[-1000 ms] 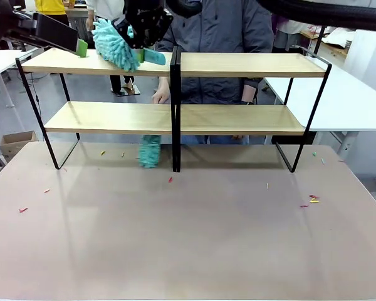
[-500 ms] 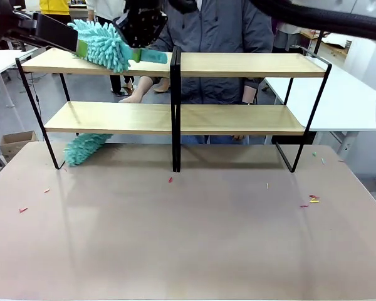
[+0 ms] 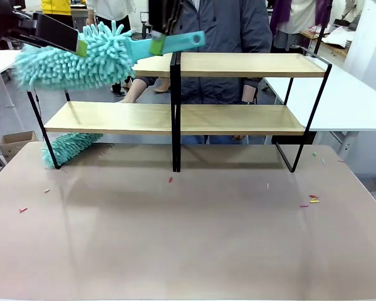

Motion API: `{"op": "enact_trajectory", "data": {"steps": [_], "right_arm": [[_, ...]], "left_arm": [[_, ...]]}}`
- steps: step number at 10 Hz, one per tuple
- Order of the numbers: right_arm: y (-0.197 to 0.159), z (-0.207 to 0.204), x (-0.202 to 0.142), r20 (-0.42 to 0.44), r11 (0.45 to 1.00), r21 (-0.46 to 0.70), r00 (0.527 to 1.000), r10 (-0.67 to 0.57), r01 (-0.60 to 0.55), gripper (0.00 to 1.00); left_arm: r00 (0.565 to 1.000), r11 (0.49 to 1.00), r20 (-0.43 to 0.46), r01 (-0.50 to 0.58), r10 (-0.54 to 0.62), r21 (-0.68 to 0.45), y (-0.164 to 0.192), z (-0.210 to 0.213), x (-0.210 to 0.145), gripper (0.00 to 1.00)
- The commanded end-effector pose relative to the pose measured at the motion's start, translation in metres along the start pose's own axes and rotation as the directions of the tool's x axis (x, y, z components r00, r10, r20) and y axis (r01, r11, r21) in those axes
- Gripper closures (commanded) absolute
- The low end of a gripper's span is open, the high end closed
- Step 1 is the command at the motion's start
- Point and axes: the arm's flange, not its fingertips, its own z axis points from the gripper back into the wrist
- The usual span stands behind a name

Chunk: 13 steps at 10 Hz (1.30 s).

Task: Clean the shelves.
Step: Clean another randomly selected level of the Shelf with the Duster.

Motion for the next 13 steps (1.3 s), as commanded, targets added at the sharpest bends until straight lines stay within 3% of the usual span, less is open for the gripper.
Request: {"op": "enact_trajectory", "data": {"steps": [1, 5, 6, 8, 10, 11, 12, 13], "right_arm": [[-0.011, 0.030, -0.029, 0.072, 0.997, 0.082, 0.997, 0.007, -0.013, 0.88], [-0.005, 0.034, -0.085, 0.190, 0.997, 0.051, 0.979, -0.067, 0.059, 0.88], [0.011, 0.047, -0.118, 0.281, 0.998, 0.016, 0.957, -0.069, 0.067, 0.88], [0.048, 0.063, -0.210, 0.421, 0.979, -0.044, 0.892, -0.164, 0.200, 0.88], [0.079, 0.052, -0.296, 0.557, 0.909, -0.097, 0.779, -0.288, 0.406, 0.88], [0.087, 0.033, -0.302, 0.586, 0.803, -0.153, 0.707, -0.395, 0.576, 0.88], [0.022, 0.188, -0.182, 0.481, 0.945, -0.050, 0.837, -0.260, 0.322, 0.88], [0.022, 0.188, -0.182, 0.481, 0.945, -0.050, 0.837, -0.260, 0.322, 0.88]], "left_arm": [[1.000, 1.000, 0.005, -0.001, 0.001, -0.002, 0.001, -0.002, -0.002, 0.00], [1.000, 1.000, 0.005, -0.001, 0.001, -0.002, 0.001, -0.002, -0.002, 0.00], [1.000, 1.000, 0.005, -0.001, 0.001, -0.002, 0.001, -0.002, -0.002, 0.00], [1.000, 1.000, 0.005, -0.001, 0.001, -0.002, 0.001, -0.002, -0.002, 0.00], [1.000, 1.000, 0.005, -0.001, 0.001, -0.002, 0.001, -0.002, -0.002, 0.00], [1.000, 1.000, 0.005, -0.001, 0.001, -0.002, 0.001, -0.002, -0.002, 0.00], [1.000, 1.000, 0.005, -0.001, 0.001, -0.002, 0.001, -0.002, -0.002, 0.00], [1.000, 1.000, 0.005, -0.001, 0.001, -0.002, 0.001, -0.002, -0.002, 0.00]]}}
